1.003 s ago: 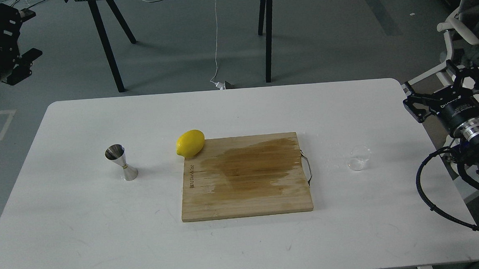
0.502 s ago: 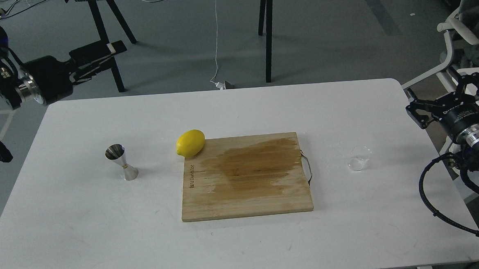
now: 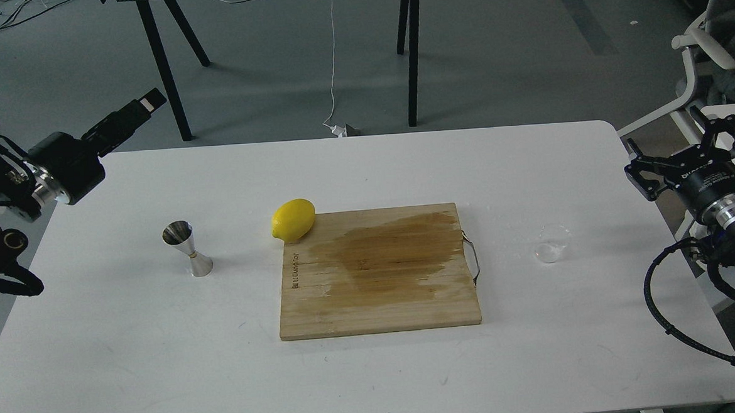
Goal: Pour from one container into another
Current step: 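Move the left gripper down toward the metal jigger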
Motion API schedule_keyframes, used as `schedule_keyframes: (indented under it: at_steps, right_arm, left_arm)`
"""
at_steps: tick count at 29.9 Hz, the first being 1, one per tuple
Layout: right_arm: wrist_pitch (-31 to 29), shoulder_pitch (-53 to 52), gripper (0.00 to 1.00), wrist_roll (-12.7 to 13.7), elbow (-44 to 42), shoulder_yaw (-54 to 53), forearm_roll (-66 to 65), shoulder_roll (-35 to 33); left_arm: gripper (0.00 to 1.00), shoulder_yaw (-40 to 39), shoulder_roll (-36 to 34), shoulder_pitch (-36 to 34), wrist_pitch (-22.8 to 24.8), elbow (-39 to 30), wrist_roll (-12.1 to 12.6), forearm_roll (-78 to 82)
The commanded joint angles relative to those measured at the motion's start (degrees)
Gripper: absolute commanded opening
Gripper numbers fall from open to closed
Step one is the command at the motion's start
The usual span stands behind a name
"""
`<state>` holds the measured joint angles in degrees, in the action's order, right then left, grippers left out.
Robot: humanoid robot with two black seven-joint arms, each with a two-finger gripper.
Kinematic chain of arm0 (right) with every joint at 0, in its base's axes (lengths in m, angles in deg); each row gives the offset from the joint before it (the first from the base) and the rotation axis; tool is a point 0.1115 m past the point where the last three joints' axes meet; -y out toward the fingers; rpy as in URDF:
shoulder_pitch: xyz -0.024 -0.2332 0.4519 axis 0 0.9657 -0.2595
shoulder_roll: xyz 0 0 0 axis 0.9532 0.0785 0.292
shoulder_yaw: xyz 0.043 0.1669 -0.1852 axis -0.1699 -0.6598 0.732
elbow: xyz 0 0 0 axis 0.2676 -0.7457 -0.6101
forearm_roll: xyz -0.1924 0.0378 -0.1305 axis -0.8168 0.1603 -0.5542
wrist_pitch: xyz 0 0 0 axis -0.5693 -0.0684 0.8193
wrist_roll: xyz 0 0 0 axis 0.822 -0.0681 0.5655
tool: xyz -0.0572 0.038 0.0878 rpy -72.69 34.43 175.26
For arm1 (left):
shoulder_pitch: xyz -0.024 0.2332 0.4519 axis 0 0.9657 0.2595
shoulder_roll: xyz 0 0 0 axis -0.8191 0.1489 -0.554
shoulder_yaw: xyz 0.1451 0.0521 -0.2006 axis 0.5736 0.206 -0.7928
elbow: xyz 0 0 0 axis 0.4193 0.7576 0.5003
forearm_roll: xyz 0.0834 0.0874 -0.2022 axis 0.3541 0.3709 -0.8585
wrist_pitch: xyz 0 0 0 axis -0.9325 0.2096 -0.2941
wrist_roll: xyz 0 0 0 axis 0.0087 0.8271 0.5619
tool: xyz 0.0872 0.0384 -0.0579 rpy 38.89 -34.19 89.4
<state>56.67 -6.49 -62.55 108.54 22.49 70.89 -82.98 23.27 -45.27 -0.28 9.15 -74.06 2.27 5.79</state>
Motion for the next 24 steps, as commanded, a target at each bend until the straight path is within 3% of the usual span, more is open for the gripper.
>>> schedule_keyframes:
  at_steps: [1, 10, 24]
  right_arm:
    - [0.0, 0.0, 0.99, 0.0, 0.0, 0.0, 0.0, 0.0]
    - [0.0, 0.7, 0.99, 0.0, -0.1, 0.0, 0.0, 0.0]
    - [0.0, 1.6, 0.99, 0.0, -0.1, 0.0, 0.0, 0.0]
  left_arm:
    - [1.00, 0.1, 0.1, 1.9, -5.0, 0.1, 0.0, 0.2]
    - [1.00, 0.2, 0.6, 8.4, -19.1, -0.4, 0.0, 4.4]
    - [1.00, 0.2, 1.3, 17.4, -27.2, -0.4, 0.0, 14.6]
